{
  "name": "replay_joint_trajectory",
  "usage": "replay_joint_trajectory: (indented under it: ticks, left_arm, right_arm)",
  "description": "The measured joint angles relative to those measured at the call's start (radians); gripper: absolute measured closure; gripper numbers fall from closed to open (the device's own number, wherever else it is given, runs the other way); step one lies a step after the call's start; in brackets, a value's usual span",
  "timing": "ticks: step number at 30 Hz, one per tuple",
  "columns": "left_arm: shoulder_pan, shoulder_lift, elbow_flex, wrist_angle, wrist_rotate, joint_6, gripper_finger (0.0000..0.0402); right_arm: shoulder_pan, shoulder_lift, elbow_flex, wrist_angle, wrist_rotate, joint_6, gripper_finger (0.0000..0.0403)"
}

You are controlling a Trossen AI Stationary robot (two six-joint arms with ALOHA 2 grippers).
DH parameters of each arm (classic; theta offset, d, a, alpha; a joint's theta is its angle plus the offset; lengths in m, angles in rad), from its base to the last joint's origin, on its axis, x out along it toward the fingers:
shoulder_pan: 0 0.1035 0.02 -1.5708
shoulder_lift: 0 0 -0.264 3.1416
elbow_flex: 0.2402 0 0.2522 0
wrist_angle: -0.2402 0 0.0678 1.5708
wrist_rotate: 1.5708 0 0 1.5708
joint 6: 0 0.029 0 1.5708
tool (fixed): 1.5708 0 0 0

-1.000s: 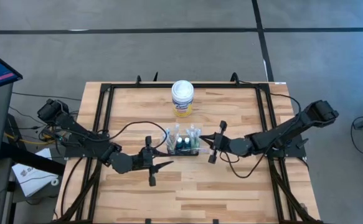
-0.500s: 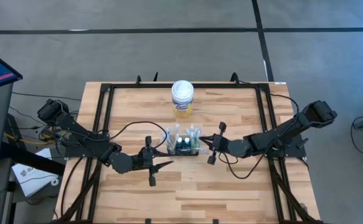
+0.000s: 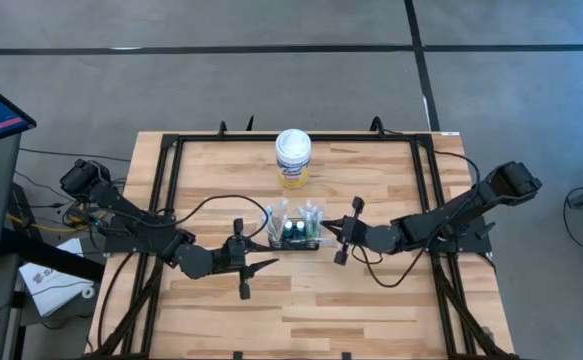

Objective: Pick & Place toothbrushing station
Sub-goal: Put the green toothbrush into the mesh organizer

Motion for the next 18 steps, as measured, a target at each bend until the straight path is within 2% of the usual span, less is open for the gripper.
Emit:
replay_joint_trajectory:
  ticks: [9,14,18]
  left_arm:
    - [0.000,0.000,0.000,0.001,0.000,0.000,0.0306]
    - [0.000,0.000,0.000,0.001,0.000,0.000,0.0306]
    - [0.000,0.000,0.000,0.001,0.000,0.000,0.0306]
  right_arm:
    - [0.003,0.000,-0.056,0.061,-0.003,0.032,0.0403]
    - [0.005,0.000,-0.056,0.071,-0.055,0.024,0.0403]
    - [0.005,0.000,-0.056,0.091,-0.056,0.007,0.0393]
